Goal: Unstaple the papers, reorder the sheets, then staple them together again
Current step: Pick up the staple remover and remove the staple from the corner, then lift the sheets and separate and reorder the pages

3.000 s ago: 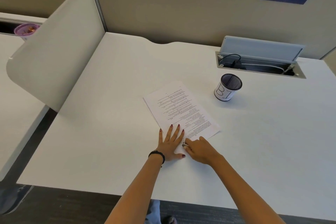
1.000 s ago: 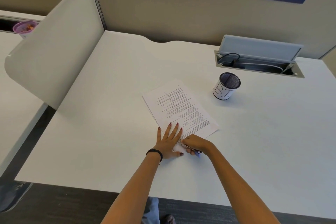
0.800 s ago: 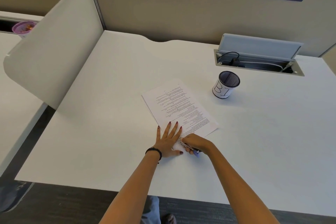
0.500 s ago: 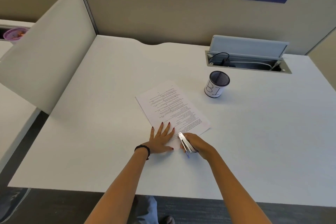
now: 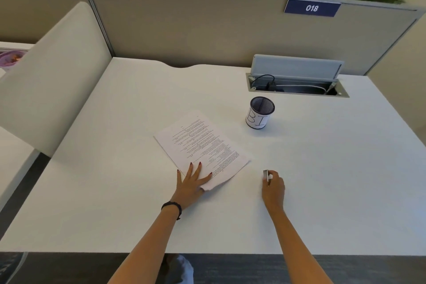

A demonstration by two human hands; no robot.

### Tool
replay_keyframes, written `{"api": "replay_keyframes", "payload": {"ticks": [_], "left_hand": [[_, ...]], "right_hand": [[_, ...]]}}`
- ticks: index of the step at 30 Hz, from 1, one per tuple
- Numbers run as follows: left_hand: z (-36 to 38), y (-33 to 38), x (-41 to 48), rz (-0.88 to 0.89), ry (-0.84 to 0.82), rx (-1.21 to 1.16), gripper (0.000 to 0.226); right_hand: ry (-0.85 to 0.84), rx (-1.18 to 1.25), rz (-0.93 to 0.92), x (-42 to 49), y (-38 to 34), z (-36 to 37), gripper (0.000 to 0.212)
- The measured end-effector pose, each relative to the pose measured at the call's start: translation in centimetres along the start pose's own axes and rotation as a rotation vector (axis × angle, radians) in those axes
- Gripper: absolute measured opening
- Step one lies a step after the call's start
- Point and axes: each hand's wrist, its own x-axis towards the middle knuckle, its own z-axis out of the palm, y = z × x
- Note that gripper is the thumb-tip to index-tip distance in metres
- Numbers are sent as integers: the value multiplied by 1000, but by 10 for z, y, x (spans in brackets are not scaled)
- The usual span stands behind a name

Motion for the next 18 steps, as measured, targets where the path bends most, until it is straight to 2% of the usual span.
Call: {"api": "replay_keyframes", "payload": {"ticks": [2,5,8,13,16,18], "left_hand": [[-7,10,-1,-83,93,-234,57],[-16,21,-5,-97,403,-517,27],[-33,31,-12,-29,562,-581,13],[-58,40,-12,-121,700,-565,18],[-72,48,-15,-142,730,-653,10],[-84,55,-18,-114,765,-702,22]], "right_hand": [[53,-40,-4,-1,2,-3,22],[73,-86,8,-2,8,-3,26],[20,-70,59,-2,12,-2,31],[6,-120,86,-5,4,-7,35],[94,-118,-85,-10,-30,-8,35],[147,69,-271,-17,-68,-10,29]]}}
